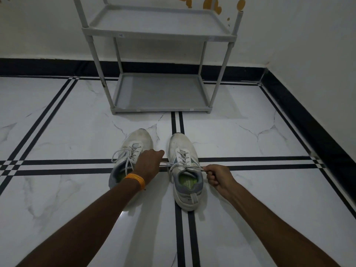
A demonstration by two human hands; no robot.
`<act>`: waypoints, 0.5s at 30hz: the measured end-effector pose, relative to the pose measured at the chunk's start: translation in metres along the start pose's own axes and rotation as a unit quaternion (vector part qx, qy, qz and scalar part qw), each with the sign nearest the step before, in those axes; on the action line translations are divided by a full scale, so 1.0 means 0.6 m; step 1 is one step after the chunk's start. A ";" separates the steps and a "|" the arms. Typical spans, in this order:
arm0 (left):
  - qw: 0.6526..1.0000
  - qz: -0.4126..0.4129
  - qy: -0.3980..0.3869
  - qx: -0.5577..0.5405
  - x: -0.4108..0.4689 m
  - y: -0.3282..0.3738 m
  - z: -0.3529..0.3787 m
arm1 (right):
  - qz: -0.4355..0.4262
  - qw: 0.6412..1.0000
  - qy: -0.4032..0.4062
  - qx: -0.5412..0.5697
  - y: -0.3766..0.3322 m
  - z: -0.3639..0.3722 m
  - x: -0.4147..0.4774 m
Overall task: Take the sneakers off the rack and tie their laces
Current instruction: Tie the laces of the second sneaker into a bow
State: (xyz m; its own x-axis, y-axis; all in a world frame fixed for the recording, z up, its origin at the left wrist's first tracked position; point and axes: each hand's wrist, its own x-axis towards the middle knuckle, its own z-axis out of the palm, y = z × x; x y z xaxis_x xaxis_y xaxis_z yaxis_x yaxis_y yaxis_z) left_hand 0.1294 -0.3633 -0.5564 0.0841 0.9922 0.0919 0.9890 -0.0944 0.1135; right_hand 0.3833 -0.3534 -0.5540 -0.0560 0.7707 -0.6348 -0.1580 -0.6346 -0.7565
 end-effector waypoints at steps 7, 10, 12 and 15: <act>0.924 -0.138 -0.133 -0.333 0.025 -0.028 -0.041 | 0.024 0.999 0.013 -0.047 -0.044 -0.068 -0.027; 0.848 -0.174 -0.122 -0.485 0.034 -0.018 -0.072 | -0.145 0.948 0.108 -0.261 -0.051 -0.059 -0.034; 0.870 -0.102 -0.106 -0.470 0.036 0.013 -0.077 | -0.253 0.904 0.037 -0.343 -0.057 -0.015 -0.046; 0.932 0.043 -0.130 -0.336 0.021 0.061 -0.049 | -0.322 0.736 -0.037 -0.595 -0.048 0.056 -0.052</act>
State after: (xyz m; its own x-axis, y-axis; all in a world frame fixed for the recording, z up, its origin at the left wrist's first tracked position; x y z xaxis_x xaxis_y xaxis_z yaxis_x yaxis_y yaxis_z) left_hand 0.1630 -0.3565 -0.5222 0.2730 0.9564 -0.1037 0.6854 -0.1178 0.7186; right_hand 0.3565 -0.3572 -0.5069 -0.4079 0.9066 -0.1080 0.7964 0.2955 -0.5277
